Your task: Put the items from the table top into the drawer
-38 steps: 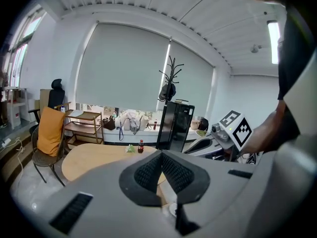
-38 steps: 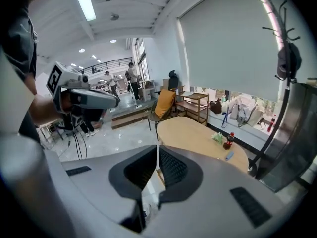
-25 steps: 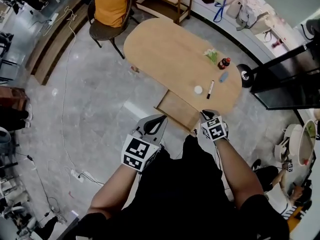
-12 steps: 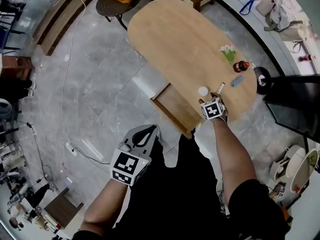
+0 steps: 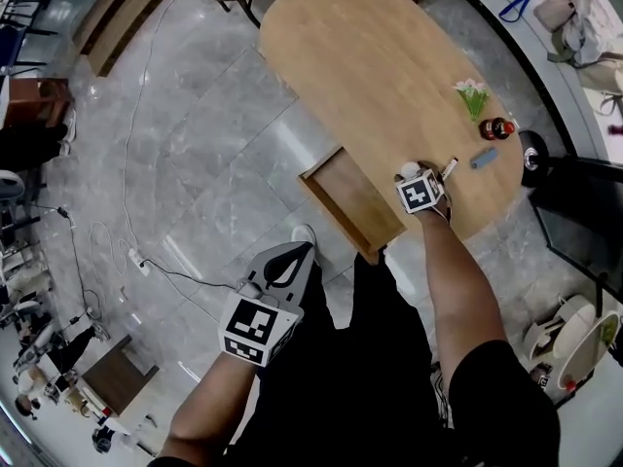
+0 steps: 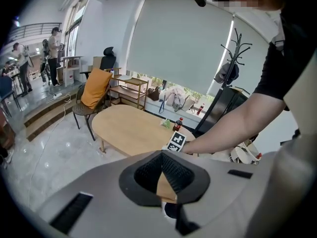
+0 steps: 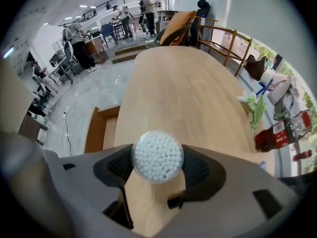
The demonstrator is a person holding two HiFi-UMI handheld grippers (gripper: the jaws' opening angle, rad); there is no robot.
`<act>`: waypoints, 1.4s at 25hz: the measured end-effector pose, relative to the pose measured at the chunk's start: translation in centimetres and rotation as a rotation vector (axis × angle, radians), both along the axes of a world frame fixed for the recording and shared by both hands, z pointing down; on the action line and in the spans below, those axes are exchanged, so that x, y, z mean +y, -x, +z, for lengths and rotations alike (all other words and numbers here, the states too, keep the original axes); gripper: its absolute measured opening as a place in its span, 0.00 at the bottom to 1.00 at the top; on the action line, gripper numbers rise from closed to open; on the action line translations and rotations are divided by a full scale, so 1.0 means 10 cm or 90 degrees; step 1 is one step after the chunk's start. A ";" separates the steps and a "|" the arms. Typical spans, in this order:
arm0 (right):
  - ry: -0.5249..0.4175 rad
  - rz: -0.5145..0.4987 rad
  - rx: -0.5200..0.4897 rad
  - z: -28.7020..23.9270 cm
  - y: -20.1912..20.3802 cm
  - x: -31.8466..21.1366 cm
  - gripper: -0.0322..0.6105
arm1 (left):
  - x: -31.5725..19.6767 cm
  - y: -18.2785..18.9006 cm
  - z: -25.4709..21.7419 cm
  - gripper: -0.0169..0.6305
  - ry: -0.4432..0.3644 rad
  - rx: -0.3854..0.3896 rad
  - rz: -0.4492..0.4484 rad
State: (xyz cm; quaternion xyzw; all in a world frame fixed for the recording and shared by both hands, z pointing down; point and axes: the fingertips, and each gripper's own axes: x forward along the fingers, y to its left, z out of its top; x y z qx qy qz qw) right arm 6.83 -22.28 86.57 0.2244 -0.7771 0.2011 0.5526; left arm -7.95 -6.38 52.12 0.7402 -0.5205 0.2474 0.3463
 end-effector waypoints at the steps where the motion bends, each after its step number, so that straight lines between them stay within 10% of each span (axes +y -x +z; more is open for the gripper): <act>1: -0.003 -0.002 0.002 0.00 0.01 0.00 0.48 | 0.01 -0.01 0.01 0.03 0.001 0.002 0.002; 15: 0.040 -0.042 -0.077 -0.40 0.29 1.29 0.47 | 0.11 0.03 0.08 0.03 -0.011 0.022 0.073; 21: 0.110 -0.064 -0.015 0.14 0.22 2.10 0.47 | 0.20 0.05 0.26 0.03 0.005 0.028 0.108; 35: 0.115 -0.048 0.059 1.29 0.22 2.15 0.47 | 0.40 0.30 0.75 0.03 0.065 -0.006 0.134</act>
